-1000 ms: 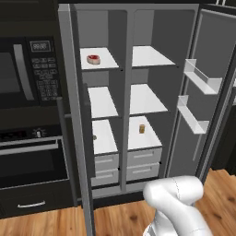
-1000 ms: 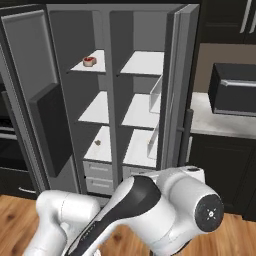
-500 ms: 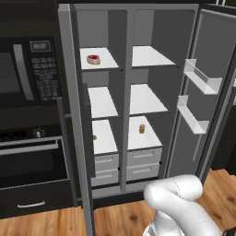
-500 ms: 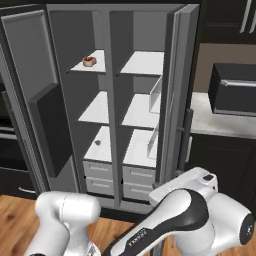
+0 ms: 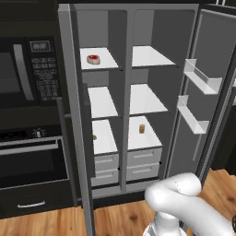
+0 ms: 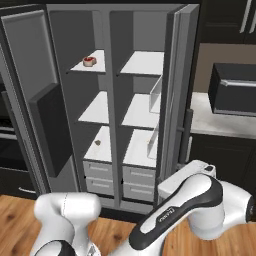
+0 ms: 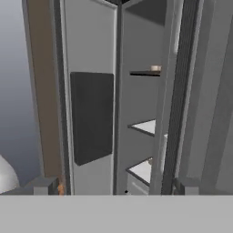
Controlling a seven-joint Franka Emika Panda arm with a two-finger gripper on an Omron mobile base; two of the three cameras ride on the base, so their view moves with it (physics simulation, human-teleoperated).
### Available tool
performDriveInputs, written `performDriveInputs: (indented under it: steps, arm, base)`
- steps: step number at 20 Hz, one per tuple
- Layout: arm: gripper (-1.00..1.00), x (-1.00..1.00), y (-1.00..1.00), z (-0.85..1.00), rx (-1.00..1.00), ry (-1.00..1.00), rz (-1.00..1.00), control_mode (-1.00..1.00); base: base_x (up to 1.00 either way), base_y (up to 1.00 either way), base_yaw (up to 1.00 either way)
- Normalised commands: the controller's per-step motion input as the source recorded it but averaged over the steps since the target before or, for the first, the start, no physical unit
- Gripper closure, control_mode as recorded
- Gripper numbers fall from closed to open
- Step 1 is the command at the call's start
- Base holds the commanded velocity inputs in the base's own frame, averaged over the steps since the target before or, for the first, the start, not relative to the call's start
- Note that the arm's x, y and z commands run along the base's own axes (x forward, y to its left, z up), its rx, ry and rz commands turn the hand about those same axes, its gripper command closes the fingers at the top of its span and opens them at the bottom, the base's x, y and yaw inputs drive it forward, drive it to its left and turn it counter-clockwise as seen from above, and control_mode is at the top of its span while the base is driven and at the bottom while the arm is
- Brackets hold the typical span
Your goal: There's a steak in the fridge that needs to be moved to the freezer for freezing. Pick up the steak from the fridge, place it on any shelf in the freezer, and close the fridge and freezer doors when done.
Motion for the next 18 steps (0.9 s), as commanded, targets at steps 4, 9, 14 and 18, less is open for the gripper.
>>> performDriveInputs:
  steps: [4, 9, 14, 18]
  arm:
    - [-1.00, 0.44, -0.12, -0.25, 0.14, 0.00, 0.11, -1.00]
    - [-1.00, 0.34, -0.09, -0.16, 0.16, 0.00, 0.10, -1.00]
    - [-1.00, 0.34, -0.14, -0.22, 0.02, -0.02, 0.07, -1.00]
    - [-1.00, 0.29, -0.25, -0.22, 0.02, -0.04, 0.03, -1.00]
  base:
    - [0.00, 0.00, 0.00]
    - [0.00, 0.00, 0.00]
    - [0.00, 0.00, 0.00]
    - [0.00, 0.00, 0.00]
